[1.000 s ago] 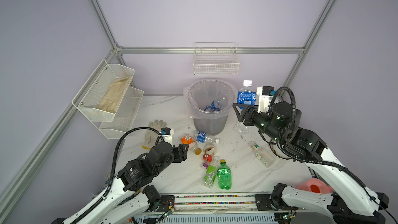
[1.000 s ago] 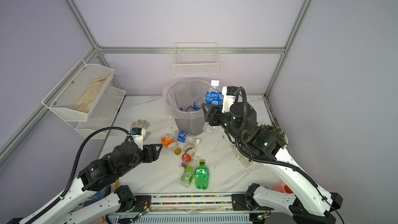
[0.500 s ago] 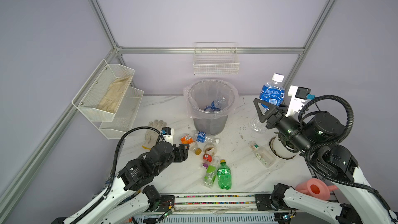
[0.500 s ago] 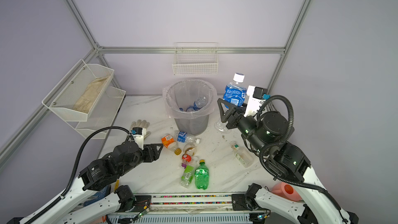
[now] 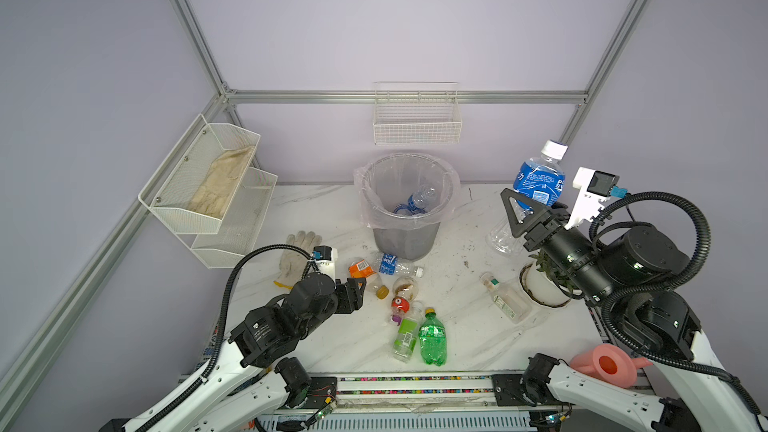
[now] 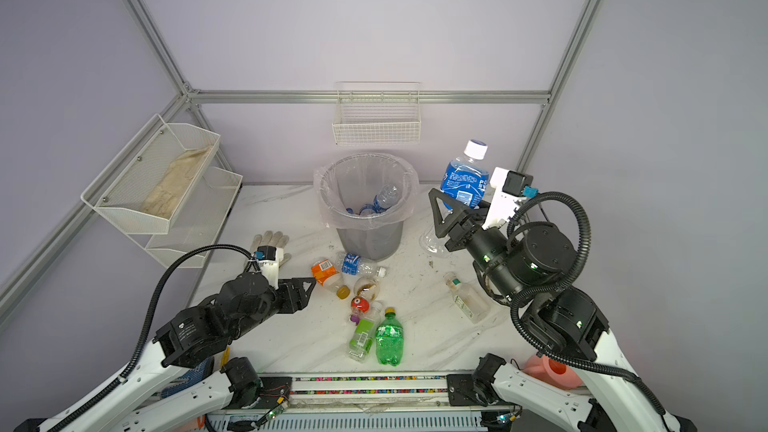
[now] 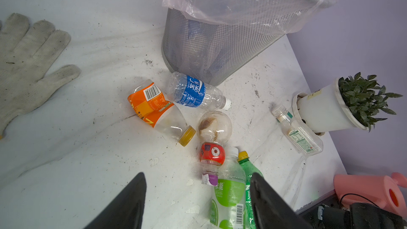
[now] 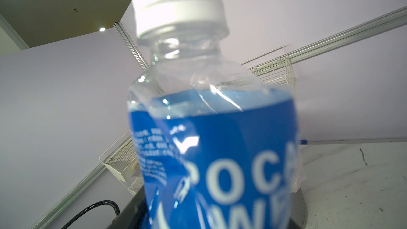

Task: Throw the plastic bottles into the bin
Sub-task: 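Lift the Pocari Sweat bottle with the right gripper and carry it over the bin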

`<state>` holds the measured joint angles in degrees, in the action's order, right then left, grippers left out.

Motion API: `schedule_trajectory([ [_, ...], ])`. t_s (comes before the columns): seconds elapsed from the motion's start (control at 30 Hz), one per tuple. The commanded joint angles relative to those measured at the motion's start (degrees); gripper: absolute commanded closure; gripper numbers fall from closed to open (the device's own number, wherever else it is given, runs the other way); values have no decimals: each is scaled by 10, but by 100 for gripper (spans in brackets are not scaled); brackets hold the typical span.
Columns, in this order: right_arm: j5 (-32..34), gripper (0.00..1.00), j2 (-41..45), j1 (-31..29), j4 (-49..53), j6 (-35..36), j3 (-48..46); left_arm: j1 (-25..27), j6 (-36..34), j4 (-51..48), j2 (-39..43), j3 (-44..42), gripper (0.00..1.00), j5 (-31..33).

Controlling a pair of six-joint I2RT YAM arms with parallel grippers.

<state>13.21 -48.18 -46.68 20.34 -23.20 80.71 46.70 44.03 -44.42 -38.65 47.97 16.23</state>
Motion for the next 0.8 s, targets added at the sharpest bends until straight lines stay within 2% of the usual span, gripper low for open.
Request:
schedule_trajectory([
  [0.0, 12, 90, -1, -4, -20, 11, -1, 4, 8, 16, 4, -19, 27, -5],
  [0.27, 13, 89, -22, -4, -22, 14, 11, 6, 11, 19, 5, -24, 27, -6],
  [0.6, -3, 86, -109, -4, -36, 32, 61, 7, 14, 21, 17, -38, 27, -9],
  [0.77, 11, 78, -173, -4, -41, 48, 109, 8, 19, 22, 29, -47, 27, -9],
])
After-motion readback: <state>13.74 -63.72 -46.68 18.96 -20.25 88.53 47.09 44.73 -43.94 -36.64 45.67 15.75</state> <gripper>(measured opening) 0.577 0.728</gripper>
